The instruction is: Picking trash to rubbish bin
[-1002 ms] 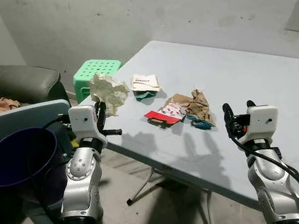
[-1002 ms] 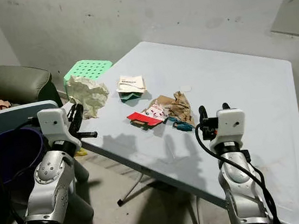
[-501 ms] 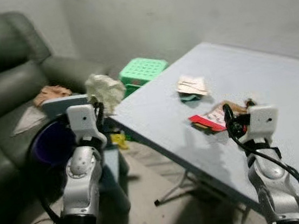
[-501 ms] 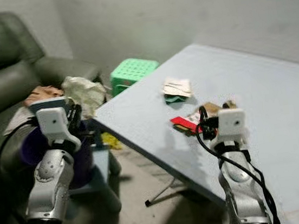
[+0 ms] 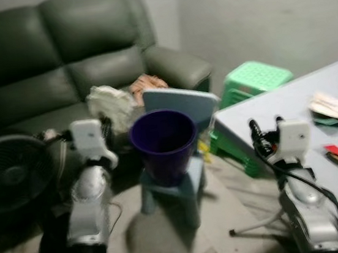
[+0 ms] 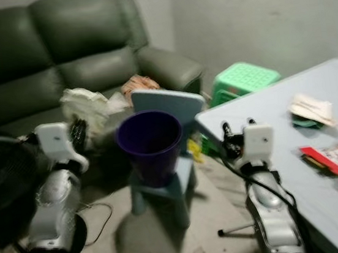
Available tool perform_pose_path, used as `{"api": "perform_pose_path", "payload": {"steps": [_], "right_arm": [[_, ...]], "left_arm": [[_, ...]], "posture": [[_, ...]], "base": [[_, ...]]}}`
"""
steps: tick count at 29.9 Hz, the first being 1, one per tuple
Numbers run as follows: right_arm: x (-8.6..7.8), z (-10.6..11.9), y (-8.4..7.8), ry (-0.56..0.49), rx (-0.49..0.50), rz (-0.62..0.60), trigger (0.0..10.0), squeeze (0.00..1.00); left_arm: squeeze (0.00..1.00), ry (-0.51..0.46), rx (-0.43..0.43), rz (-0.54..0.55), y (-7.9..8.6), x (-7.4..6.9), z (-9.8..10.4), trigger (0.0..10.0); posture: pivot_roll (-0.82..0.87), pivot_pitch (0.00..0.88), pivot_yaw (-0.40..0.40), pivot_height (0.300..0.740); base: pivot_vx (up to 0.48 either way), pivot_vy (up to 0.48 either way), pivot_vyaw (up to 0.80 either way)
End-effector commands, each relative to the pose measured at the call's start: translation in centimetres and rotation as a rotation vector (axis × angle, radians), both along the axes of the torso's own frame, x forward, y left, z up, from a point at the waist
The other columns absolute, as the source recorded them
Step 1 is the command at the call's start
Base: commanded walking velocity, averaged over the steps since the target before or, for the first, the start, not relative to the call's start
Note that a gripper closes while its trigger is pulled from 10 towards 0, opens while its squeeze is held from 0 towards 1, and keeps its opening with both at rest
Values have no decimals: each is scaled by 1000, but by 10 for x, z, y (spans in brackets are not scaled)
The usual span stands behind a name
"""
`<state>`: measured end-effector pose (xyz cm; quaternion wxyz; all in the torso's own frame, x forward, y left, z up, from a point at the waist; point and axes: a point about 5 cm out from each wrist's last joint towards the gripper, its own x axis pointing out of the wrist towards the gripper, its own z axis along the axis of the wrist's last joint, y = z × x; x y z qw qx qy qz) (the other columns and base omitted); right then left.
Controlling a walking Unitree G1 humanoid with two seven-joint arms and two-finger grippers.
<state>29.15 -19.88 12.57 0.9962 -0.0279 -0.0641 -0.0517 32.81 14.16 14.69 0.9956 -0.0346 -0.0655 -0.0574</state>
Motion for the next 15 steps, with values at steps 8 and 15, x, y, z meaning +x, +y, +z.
{"api": "perform_pose_path", "payload": {"steps": [8, 15], "right_arm": [[1, 4, 9, -25, 46, 37, 10000, 0], [2, 3, 10, -20, 48, 48, 10000, 0]], "left_arm": [[0, 17, -54, 49, 11, 3, 5, 10000], [0, 32, -42, 55, 12, 4, 3, 10000]], "posture": [[11, 0, -42, 740], [15, 0, -47, 740]], "base": [[0, 0, 100], [0, 0, 0]]}}
